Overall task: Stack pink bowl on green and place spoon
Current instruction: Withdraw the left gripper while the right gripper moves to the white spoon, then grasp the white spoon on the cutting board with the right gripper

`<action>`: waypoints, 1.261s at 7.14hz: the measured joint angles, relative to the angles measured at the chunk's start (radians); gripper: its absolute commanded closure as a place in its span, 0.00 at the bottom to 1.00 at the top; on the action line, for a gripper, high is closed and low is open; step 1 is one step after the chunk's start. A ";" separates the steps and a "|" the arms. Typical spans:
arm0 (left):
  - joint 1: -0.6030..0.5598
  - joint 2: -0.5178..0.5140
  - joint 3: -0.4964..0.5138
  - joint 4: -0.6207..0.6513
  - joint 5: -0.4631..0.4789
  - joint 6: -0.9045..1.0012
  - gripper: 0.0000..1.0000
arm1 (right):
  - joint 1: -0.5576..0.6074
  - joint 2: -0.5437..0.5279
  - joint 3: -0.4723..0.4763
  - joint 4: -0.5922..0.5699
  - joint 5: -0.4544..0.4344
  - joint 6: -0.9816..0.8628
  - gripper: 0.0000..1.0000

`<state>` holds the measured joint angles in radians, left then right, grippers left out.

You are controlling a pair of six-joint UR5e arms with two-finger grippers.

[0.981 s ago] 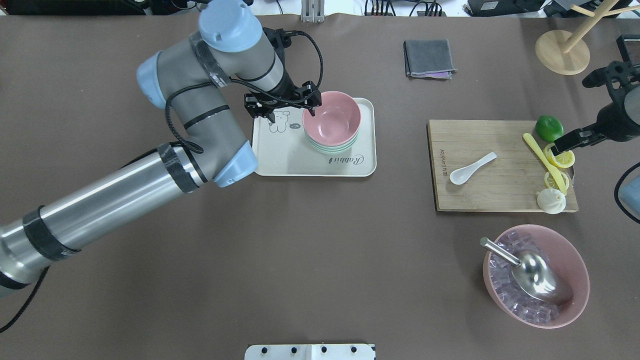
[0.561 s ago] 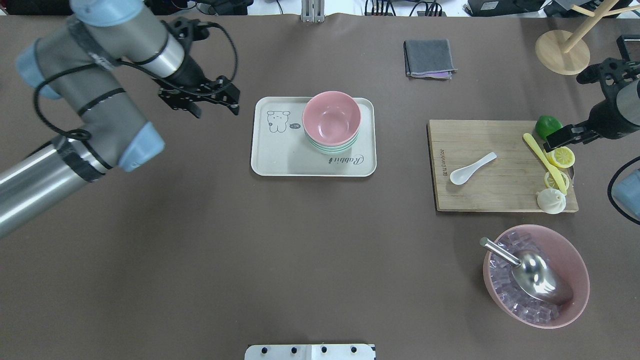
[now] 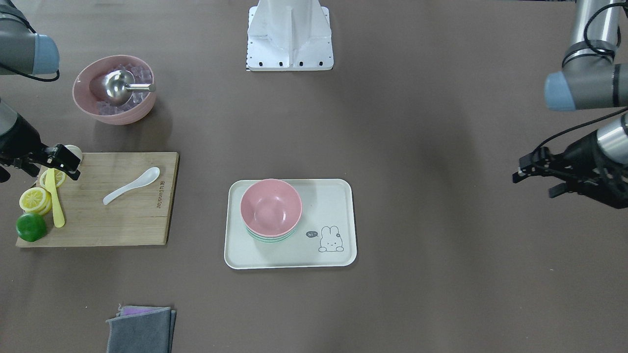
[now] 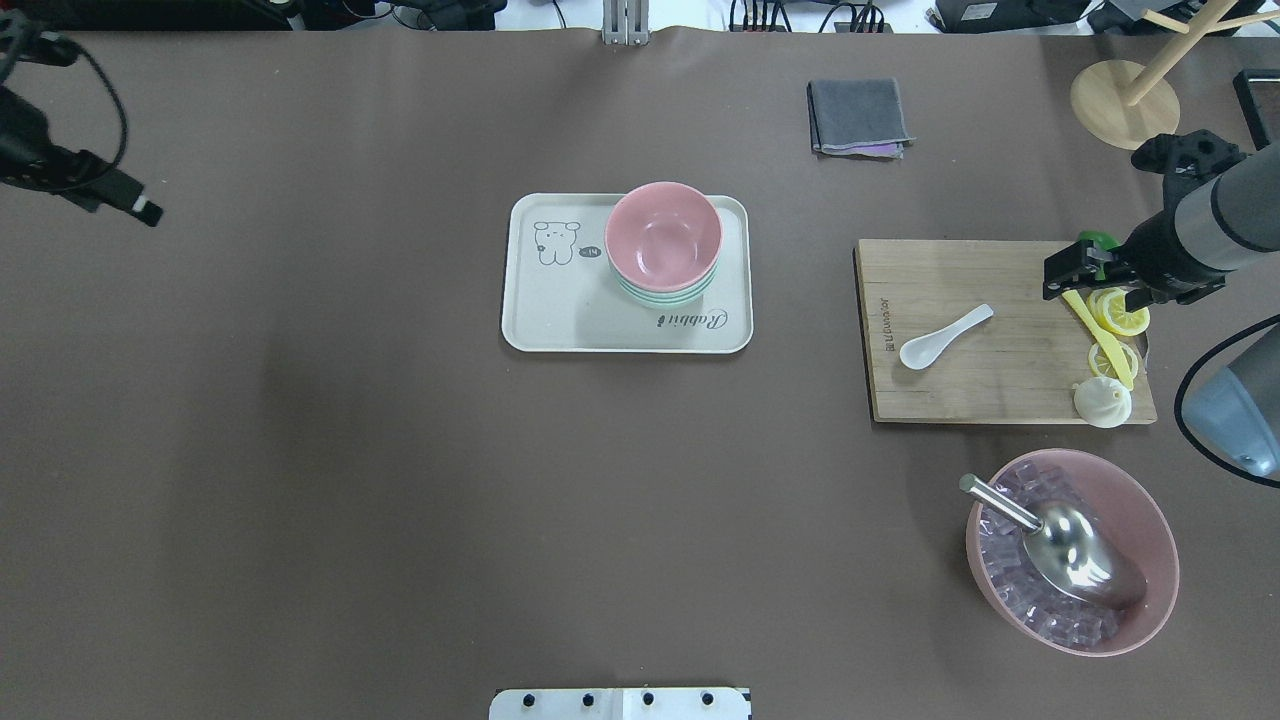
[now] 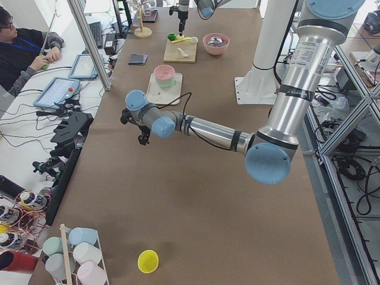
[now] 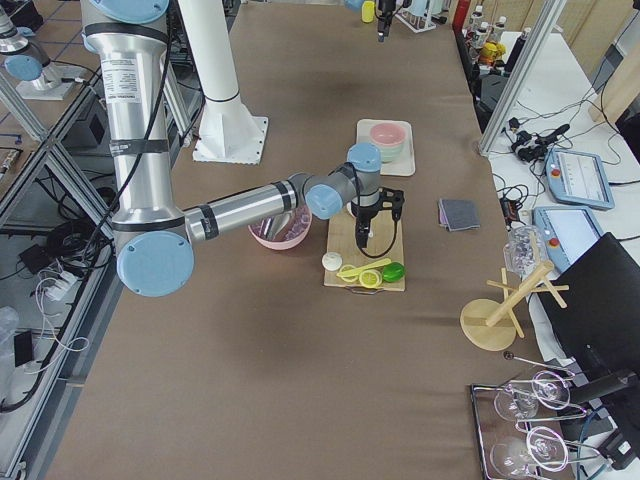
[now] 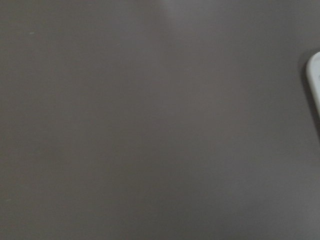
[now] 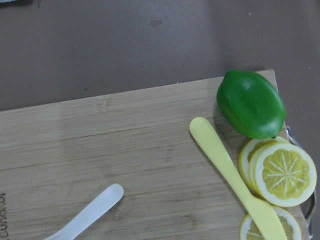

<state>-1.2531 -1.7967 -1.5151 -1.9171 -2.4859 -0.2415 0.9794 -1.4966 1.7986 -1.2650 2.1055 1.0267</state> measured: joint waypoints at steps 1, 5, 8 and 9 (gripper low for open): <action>-0.063 0.063 0.007 0.012 -0.003 0.115 0.02 | -0.046 0.017 0.003 -0.001 -0.043 0.113 0.02; -0.198 0.148 0.026 0.088 0.002 0.321 0.02 | -0.176 0.127 -0.070 -0.003 -0.173 0.453 0.06; -0.203 0.153 0.023 0.092 0.007 0.328 0.02 | -0.182 0.160 -0.126 -0.002 -0.208 0.507 0.19; -0.203 0.153 0.021 0.092 0.006 0.328 0.02 | -0.185 0.159 -0.127 -0.002 -0.215 0.511 0.25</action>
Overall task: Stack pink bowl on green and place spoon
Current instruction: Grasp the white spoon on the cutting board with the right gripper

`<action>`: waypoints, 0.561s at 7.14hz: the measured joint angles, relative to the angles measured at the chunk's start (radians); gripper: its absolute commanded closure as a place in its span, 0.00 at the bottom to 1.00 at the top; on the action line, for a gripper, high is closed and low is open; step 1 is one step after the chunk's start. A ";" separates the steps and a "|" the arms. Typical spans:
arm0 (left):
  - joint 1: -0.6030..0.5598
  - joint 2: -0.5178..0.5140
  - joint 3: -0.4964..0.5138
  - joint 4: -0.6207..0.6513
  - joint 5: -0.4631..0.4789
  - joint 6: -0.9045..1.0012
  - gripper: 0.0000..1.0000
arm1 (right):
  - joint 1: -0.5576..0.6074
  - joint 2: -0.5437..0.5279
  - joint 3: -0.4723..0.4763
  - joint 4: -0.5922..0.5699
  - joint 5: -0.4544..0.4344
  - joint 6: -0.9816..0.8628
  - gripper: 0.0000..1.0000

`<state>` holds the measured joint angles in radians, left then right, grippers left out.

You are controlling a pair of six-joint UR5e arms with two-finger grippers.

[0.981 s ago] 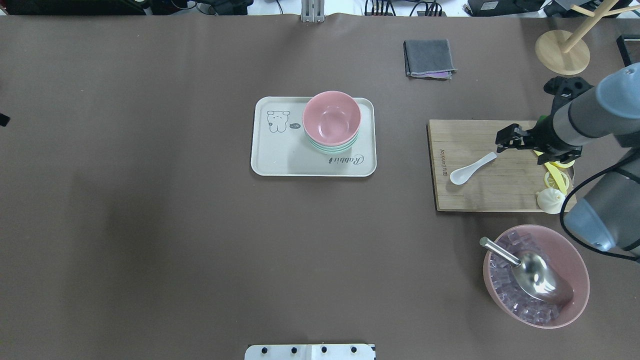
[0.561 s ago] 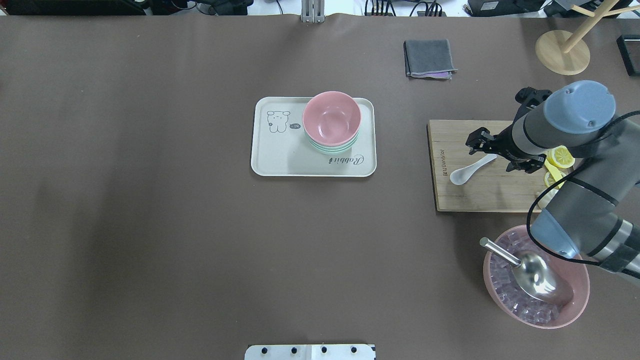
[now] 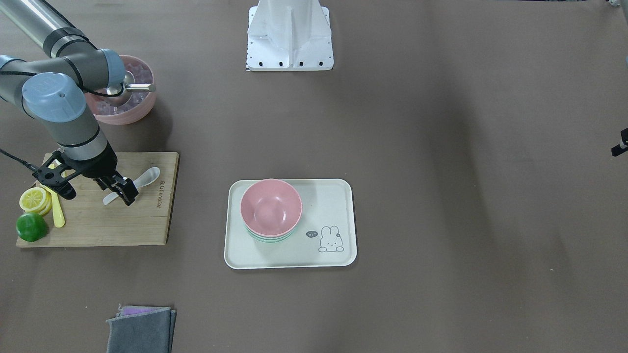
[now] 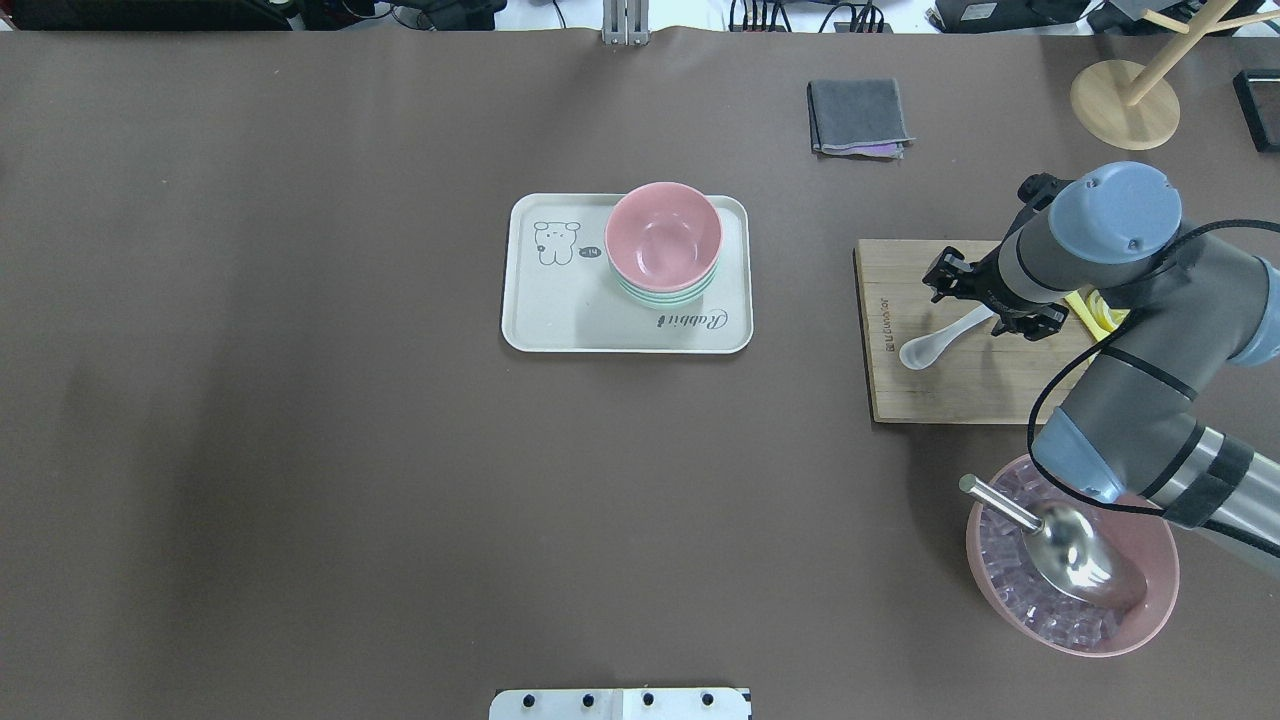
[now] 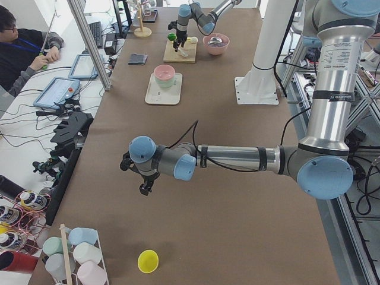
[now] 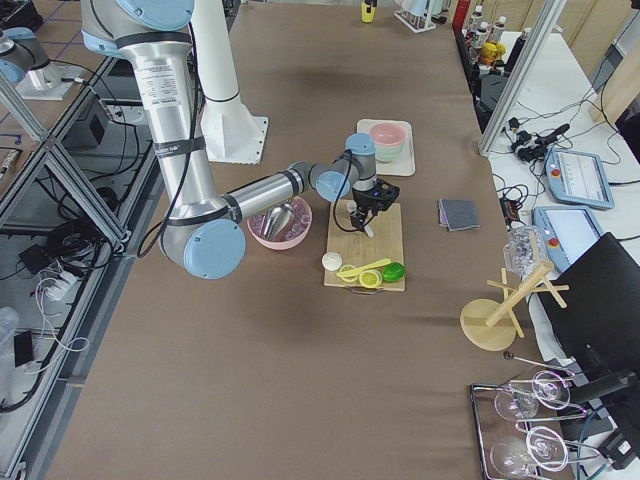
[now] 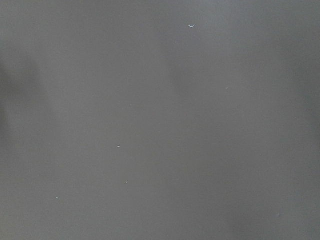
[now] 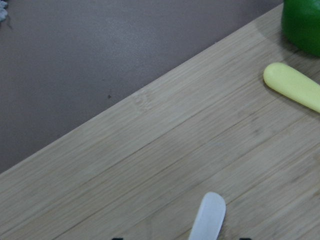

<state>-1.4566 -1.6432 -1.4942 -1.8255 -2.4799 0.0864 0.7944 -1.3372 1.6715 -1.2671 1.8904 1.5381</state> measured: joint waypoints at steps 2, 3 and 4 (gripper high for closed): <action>0.000 0.001 -0.001 0.000 0.000 0.000 0.02 | -0.005 0.000 0.001 0.000 -0.005 0.011 0.50; 0.001 0.002 -0.001 0.000 0.000 0.000 0.02 | -0.007 0.000 0.001 0.000 -0.005 0.015 0.50; 0.001 0.002 -0.001 0.000 0.001 0.000 0.01 | -0.009 0.000 0.002 0.001 -0.005 0.019 0.50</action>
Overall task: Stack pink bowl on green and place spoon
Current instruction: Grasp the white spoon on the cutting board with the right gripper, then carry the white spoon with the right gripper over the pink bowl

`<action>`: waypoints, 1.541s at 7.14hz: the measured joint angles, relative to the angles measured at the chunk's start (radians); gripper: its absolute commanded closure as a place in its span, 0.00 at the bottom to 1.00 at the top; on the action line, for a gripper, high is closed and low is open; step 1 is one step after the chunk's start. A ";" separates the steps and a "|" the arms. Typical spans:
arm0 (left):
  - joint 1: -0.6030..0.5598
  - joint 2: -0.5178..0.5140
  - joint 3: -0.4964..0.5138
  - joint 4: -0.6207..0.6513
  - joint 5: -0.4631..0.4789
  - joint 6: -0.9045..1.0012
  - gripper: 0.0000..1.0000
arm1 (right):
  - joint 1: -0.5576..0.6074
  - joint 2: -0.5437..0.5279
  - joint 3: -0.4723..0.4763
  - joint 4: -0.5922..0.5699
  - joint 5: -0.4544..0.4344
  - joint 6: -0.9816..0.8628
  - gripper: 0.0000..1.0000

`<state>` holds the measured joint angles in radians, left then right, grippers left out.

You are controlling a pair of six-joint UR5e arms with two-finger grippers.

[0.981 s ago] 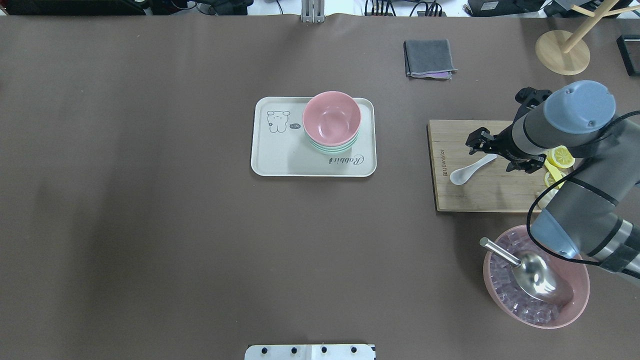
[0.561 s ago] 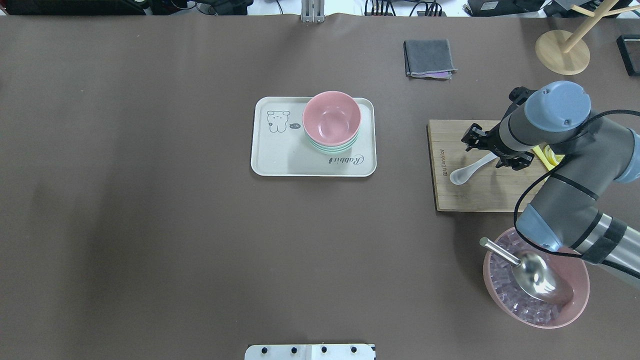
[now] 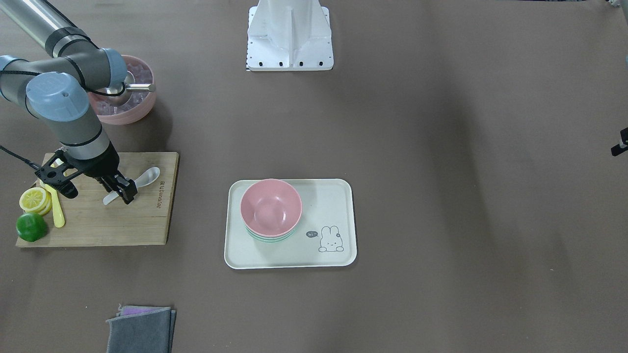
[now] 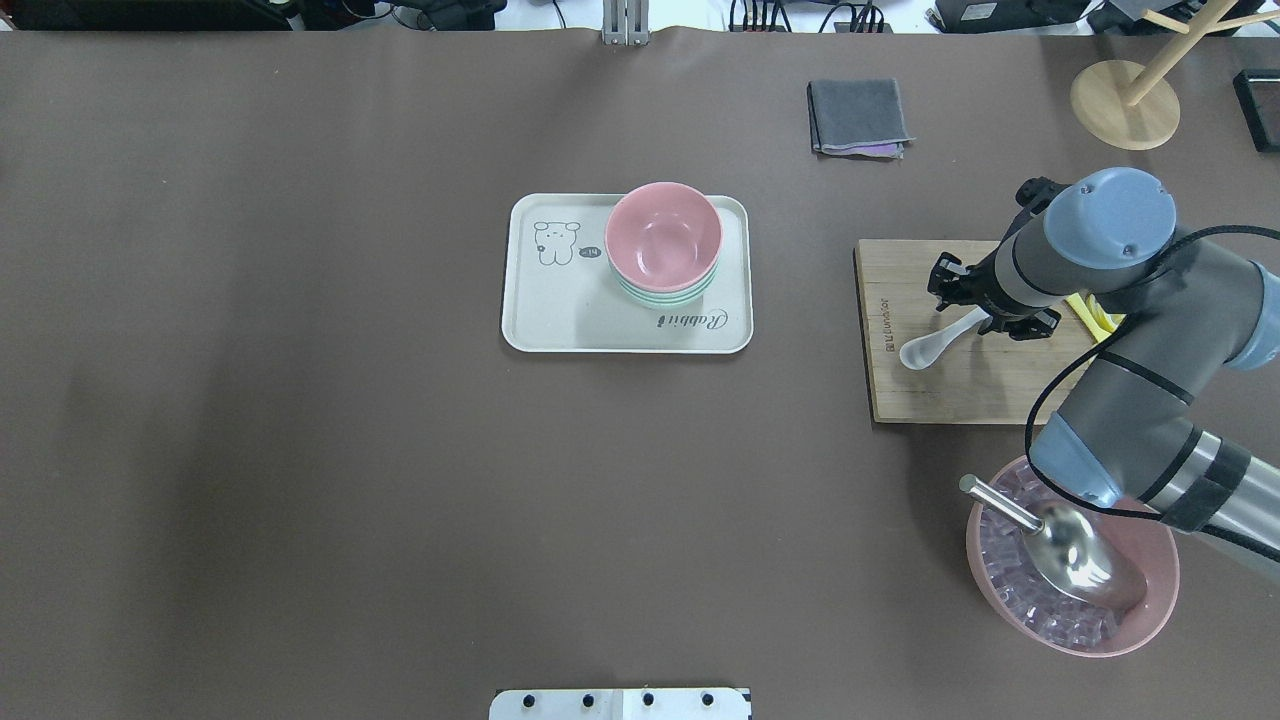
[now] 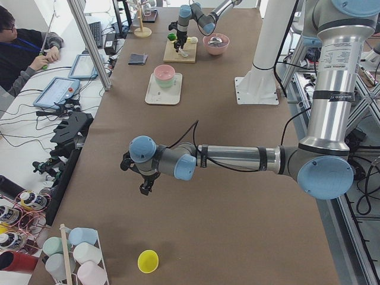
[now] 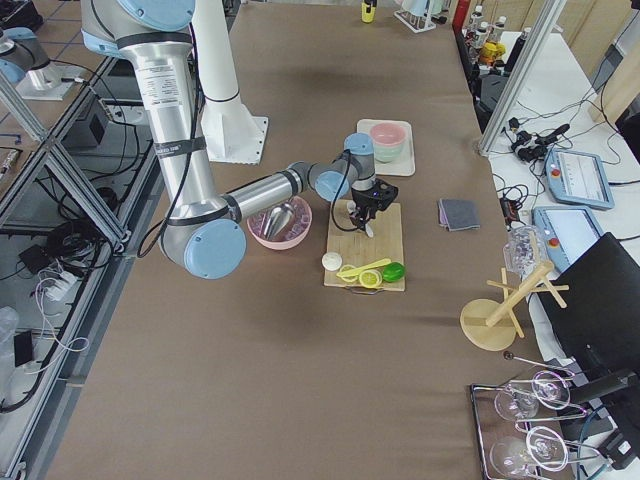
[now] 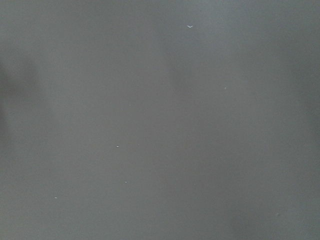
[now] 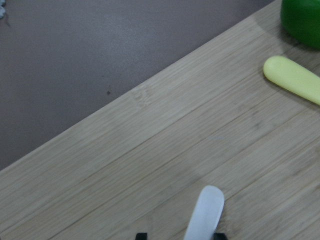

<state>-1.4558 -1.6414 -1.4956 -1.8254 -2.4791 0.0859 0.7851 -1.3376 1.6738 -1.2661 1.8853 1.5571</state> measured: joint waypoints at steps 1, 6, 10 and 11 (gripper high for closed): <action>0.000 0.000 0.000 0.000 0.000 0.000 0.01 | -0.003 0.000 0.001 0.000 -0.001 0.002 0.50; 0.000 0.000 -0.001 0.000 -0.004 0.000 0.01 | -0.008 0.000 0.005 0.001 -0.004 0.005 1.00; 0.001 0.000 -0.001 0.000 -0.008 0.000 0.01 | -0.006 0.010 0.018 -0.002 0.001 0.002 1.00; 0.001 -0.001 0.000 0.000 -0.008 -0.001 0.01 | 0.006 0.032 0.027 -0.009 0.007 -0.003 1.00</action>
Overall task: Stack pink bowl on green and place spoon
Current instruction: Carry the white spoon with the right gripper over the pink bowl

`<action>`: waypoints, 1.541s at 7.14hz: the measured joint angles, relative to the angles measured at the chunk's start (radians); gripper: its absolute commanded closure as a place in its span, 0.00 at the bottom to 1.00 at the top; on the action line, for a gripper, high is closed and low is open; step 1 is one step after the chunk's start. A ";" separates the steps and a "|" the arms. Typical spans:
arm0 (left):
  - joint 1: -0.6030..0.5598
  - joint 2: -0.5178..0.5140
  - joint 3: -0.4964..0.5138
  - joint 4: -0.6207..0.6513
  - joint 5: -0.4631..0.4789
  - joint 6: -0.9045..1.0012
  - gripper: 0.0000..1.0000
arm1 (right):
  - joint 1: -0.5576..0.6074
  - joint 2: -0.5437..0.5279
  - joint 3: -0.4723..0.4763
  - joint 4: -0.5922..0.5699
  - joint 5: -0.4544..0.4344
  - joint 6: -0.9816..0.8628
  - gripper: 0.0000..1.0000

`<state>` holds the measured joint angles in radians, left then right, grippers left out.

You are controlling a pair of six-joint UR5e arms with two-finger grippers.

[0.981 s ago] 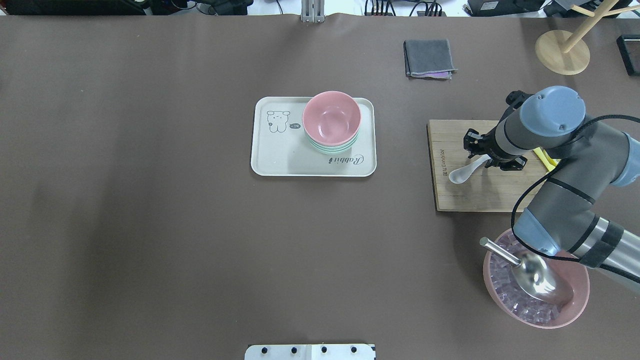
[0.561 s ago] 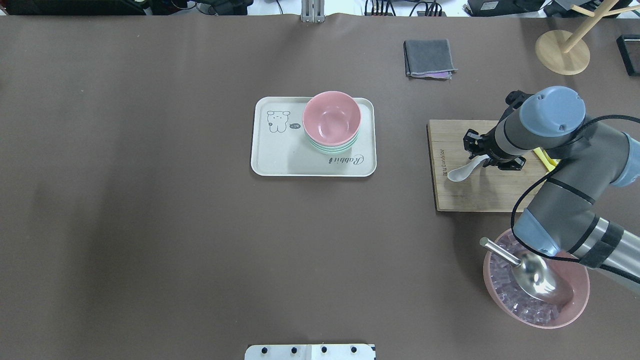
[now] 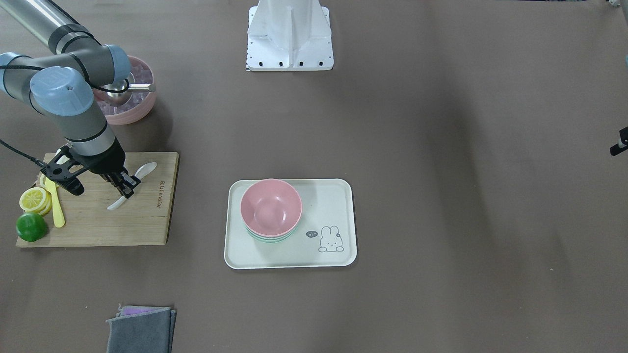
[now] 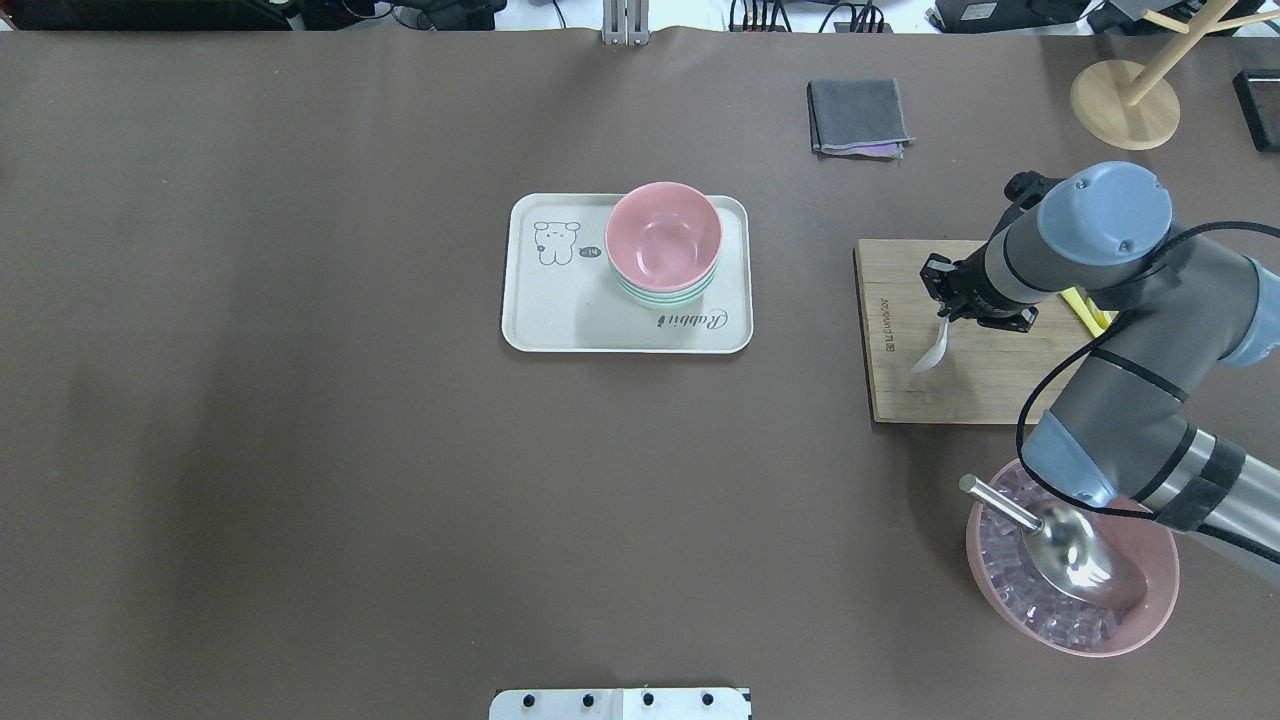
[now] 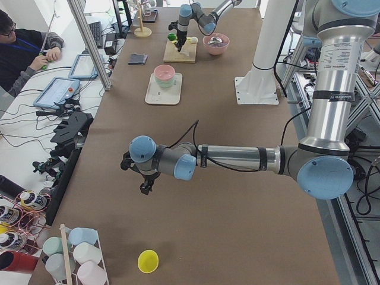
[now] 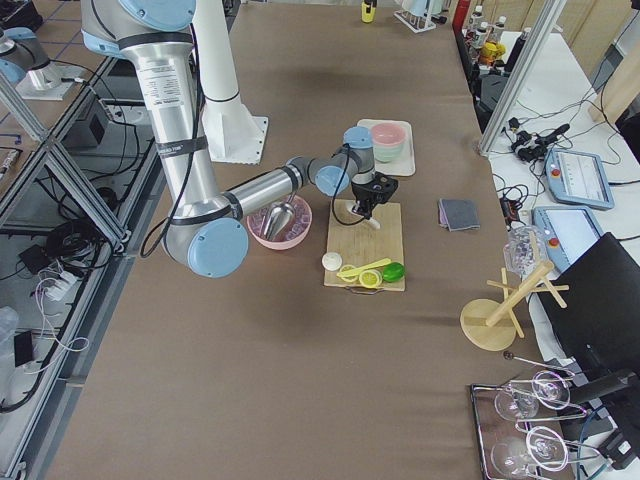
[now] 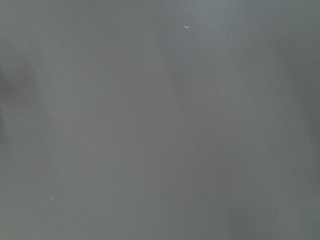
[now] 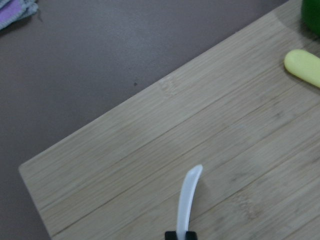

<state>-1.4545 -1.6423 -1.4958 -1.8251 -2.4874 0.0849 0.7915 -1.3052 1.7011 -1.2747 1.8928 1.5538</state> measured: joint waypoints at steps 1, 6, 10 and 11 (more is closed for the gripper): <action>0.000 0.000 0.000 0.000 0.000 -0.001 0.02 | 0.017 0.044 0.003 -0.025 0.009 -0.003 1.00; 0.002 -0.002 0.001 0.001 0.001 -0.007 0.01 | 0.031 0.444 -0.110 -0.299 0.026 0.001 1.00; 0.005 -0.002 0.009 0.001 0.001 -0.008 0.01 | -0.023 0.681 -0.357 -0.298 -0.020 0.005 1.00; 0.005 -0.002 0.009 0.001 0.001 -0.009 0.01 | -0.040 0.691 -0.374 -0.298 -0.050 0.003 1.00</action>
<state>-1.4497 -1.6444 -1.4866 -1.8239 -2.4866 0.0763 0.7517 -0.6139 1.3267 -1.5724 1.8428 1.5566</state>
